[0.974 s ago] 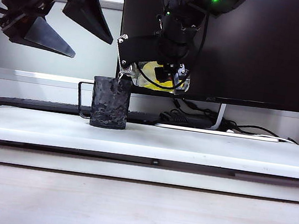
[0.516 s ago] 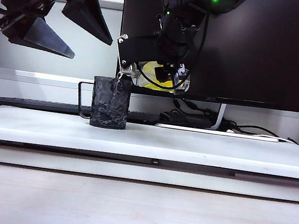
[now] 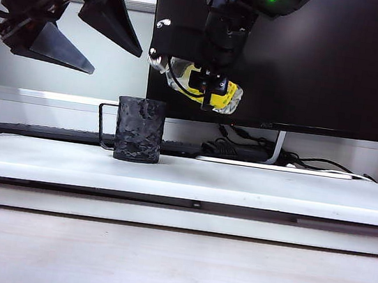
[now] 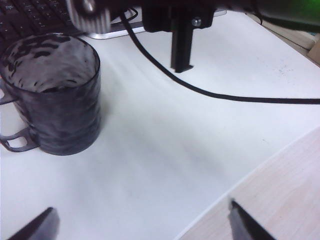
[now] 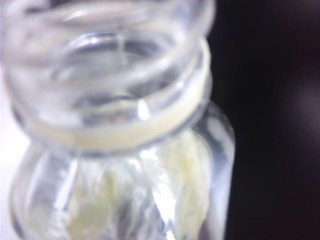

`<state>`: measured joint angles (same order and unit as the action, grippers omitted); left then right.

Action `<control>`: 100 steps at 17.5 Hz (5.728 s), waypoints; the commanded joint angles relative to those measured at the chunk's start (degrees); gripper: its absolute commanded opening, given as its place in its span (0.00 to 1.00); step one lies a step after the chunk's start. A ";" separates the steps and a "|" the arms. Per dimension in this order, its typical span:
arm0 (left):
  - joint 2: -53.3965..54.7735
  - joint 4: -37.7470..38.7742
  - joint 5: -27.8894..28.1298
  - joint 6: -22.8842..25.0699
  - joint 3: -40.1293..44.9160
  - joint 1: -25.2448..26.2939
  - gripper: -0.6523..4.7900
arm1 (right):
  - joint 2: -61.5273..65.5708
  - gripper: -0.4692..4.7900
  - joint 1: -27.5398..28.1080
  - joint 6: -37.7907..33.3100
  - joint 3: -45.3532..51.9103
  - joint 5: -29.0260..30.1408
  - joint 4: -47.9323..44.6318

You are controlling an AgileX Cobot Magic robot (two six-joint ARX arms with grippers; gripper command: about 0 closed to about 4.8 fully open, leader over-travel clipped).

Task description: Carefully pick up the bottle and pour some water from the bottle into the cup.

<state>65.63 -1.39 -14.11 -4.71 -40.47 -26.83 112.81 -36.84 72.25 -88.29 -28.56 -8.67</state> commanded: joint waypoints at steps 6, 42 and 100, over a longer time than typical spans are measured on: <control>-0.31 -2.27 -0.31 -0.22 -0.22 0.04 1.00 | -8.63 0.36 0.04 -39.41 -0.61 -3.58 -2.36; -5.64 -2.80 0.00 0.20 -0.20 0.04 1.00 | -19.17 0.33 9.03 -94.40 35.58 -4.37 7.34; -54.12 12.33 28.87 2.38 26.95 0.13 0.11 | -107.03 0.19 8.48 -81.05 85.46 9.20 11.32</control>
<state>11.51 11.38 14.61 -2.35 -13.52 -26.79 5.85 -28.36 -8.73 -2.57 -19.35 3.01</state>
